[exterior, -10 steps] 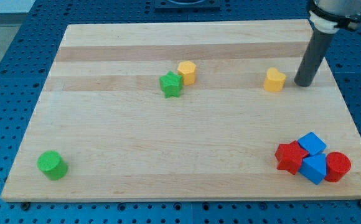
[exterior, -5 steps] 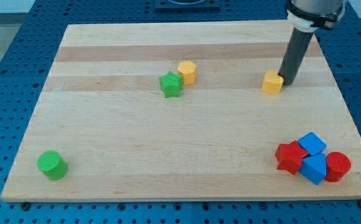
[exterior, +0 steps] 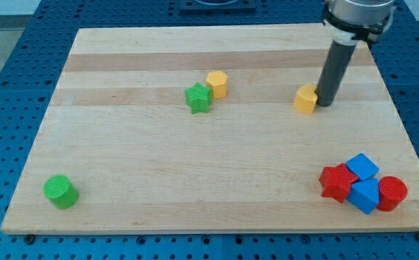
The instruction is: Place the yellow heart towards the bottom right of the yellow hexagon
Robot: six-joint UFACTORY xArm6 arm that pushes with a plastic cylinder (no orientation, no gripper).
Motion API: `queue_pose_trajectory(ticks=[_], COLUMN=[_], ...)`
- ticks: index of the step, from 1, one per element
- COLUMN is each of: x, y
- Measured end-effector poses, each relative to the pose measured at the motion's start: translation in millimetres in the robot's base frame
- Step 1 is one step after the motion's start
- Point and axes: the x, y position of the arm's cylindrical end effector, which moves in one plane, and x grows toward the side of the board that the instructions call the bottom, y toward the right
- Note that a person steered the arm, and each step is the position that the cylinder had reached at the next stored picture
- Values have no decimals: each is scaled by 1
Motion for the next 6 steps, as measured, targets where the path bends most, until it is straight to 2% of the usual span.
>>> queue_pose_trajectory(ticks=[3,5,6], x=[29,17,8], y=[-51,-102,-100])
